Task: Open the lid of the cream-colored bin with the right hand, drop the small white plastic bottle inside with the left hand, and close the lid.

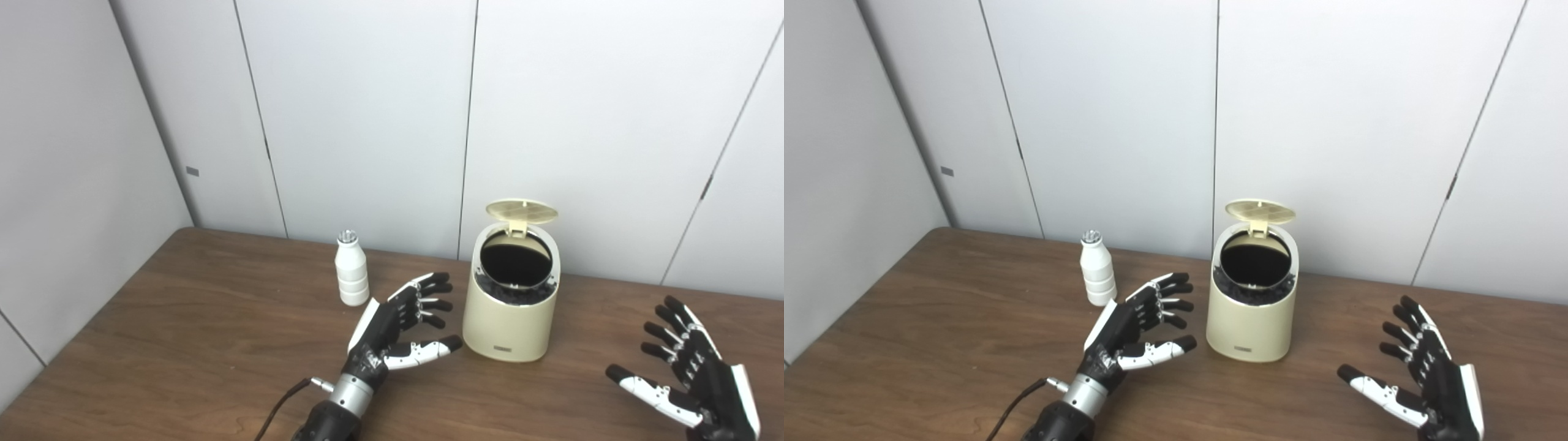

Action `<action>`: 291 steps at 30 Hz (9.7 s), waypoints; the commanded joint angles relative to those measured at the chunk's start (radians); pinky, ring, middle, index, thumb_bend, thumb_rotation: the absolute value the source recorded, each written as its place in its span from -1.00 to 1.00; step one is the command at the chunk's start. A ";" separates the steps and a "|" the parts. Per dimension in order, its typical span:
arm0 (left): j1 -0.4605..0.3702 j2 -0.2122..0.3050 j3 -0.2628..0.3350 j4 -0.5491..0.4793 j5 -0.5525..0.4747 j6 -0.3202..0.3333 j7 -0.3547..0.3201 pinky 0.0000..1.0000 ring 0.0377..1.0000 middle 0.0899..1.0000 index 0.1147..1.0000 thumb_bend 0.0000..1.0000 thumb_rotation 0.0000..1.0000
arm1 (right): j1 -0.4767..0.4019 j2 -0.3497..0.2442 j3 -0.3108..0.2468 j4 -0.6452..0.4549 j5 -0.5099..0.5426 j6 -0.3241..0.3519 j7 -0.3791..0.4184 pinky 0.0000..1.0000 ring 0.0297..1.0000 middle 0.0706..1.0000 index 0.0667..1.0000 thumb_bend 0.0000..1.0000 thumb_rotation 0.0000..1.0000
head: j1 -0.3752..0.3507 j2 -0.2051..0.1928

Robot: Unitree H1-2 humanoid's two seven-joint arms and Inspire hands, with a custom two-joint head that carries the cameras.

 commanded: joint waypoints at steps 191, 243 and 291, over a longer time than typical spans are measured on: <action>-0.415 -0.043 0.016 0.080 0.325 -0.093 0.487 -0.27 -0.15 -0.13 -0.13 -0.04 -1.00 | -0.035 0.078 0.043 0.008 -0.040 -0.096 -0.043 0.41 0.50 0.73 0.69 0.44 -0.76 | -0.212 -0.016; -0.477 0.068 -0.487 0.430 0.414 -0.140 1.199 -0.28 -0.25 -0.22 -0.06 -0.05 -1.00 | -0.022 0.103 0.048 -0.036 -0.043 -0.072 -0.054 0.43 0.53 0.72 0.69 0.50 -0.61 | -0.254 0.005; -0.508 0.017 -0.335 0.499 0.598 -0.083 0.950 0.23 0.53 0.65 0.42 0.51 -1.00 | -0.013 0.117 0.080 -0.076 -0.071 -0.017 -0.047 0.38 0.54 0.72 0.68 0.47 -0.67 | -0.258 0.012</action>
